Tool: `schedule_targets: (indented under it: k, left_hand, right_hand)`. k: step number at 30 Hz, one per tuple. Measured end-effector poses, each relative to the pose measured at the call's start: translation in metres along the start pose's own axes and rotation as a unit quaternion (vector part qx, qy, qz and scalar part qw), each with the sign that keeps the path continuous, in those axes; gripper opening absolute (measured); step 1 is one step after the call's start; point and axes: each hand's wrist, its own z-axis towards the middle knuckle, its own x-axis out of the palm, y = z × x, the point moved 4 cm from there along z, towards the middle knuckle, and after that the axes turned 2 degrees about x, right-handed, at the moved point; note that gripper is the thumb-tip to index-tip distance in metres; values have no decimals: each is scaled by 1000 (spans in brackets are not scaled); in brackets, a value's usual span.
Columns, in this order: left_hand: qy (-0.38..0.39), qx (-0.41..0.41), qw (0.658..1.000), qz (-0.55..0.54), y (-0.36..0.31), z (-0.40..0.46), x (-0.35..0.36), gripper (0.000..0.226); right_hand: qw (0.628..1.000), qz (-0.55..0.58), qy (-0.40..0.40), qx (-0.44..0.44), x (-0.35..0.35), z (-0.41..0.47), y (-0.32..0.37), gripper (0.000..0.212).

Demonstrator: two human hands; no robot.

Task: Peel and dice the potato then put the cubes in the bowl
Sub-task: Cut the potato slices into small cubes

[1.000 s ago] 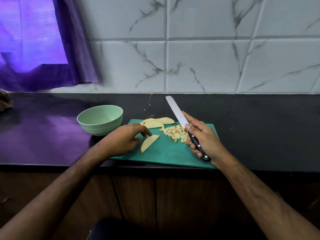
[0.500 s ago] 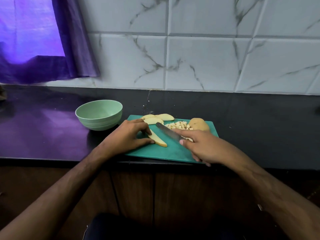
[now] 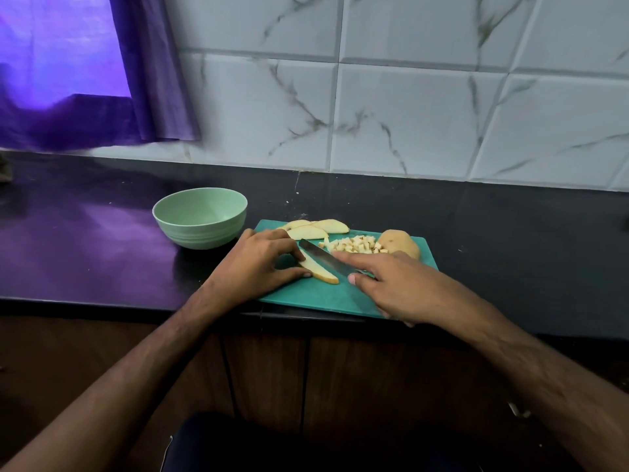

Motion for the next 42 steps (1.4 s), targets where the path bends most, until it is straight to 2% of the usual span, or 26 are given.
schedule_targets:
  k: [7,17,21,28,42]
  left_hand:
    - [-16,-12,1000,10,2,-2,-1,45]
    - [-19,-8,1000,-12,5,1,1,42]
    - [-23,-11,998,-59,10,3,4,45]
    - [-12,16,999,-27,8,8,1,50]
    - [-28,24,999,-29,10,5,3,45]
  right_hand:
    - [997,-78,28,-6,-7,6,17,47]
    - [994,-27,100,25,-25,36,30,47]
    - [993,-81,84,8,-20,27,29,42]
    - [982,-173,71,-31,-17,-3,20,49]
    - [986,-162,18,-20,8,-46,1,53]
